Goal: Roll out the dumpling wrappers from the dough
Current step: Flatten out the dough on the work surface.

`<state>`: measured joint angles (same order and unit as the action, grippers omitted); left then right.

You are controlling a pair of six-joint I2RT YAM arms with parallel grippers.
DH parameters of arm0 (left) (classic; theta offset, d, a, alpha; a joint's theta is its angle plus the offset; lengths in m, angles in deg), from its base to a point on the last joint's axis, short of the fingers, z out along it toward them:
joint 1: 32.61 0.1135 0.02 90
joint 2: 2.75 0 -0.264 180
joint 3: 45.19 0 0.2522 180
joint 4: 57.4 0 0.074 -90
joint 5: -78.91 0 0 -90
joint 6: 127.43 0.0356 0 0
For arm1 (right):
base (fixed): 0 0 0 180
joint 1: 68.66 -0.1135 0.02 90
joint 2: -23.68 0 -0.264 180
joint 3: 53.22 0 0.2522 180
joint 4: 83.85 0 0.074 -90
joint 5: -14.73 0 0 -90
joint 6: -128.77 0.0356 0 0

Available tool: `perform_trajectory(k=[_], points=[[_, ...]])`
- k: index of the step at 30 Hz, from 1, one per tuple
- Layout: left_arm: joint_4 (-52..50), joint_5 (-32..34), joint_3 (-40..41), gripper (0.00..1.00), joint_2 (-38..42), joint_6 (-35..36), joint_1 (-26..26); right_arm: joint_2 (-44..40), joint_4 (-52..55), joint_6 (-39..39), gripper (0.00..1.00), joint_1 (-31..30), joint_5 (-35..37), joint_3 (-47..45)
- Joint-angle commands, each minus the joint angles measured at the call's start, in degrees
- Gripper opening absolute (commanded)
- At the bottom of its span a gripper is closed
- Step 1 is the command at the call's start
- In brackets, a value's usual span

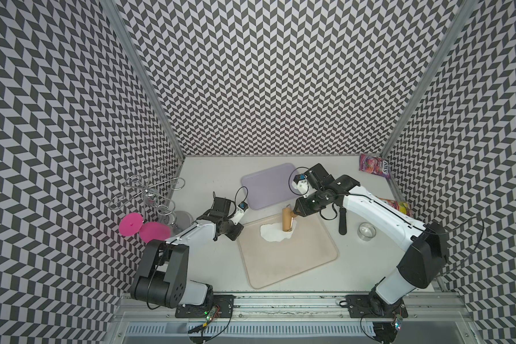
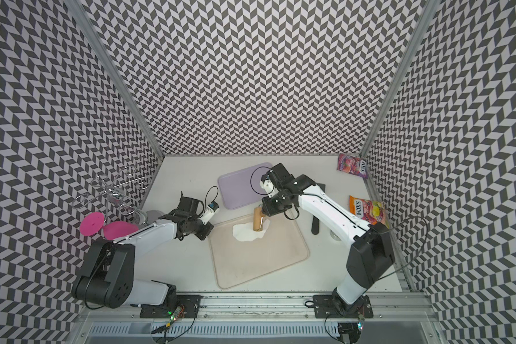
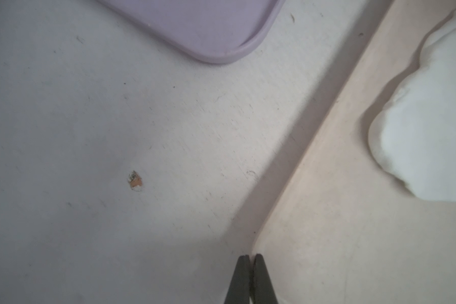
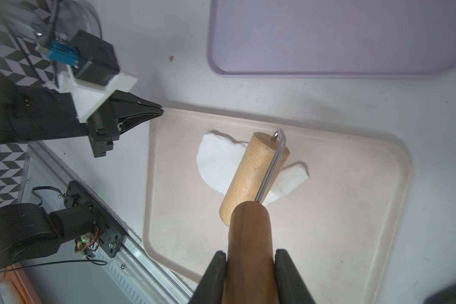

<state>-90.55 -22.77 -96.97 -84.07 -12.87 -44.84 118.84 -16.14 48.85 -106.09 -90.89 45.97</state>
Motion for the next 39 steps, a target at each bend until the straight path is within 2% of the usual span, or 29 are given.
perform_trajectory(k=[1, 7, 16, 39], points=[[-0.2, -1.3, 0.2, 0.00, 0.9, 1.4, 0.1, 3.9, -1.1, -1.2, 0.00, -1.8, -1.4, 2.1], [-0.2, -1.2, 0.2, 0.00, 0.6, 1.4, 0.1, 9.5, -2.5, -2.3, 0.00, -3.0, -2.8, 4.1], [-0.1, -1.2, 0.2, 0.00, 0.3, 1.4, 0.1, 19.2, -1.5, -2.3, 0.00, -5.1, -1.3, 3.9], [-0.3, -1.3, 0.1, 0.00, 0.2, 1.4, 0.1, 25.4, -6.1, -1.1, 0.00, -11.2, -2.0, 1.5]])
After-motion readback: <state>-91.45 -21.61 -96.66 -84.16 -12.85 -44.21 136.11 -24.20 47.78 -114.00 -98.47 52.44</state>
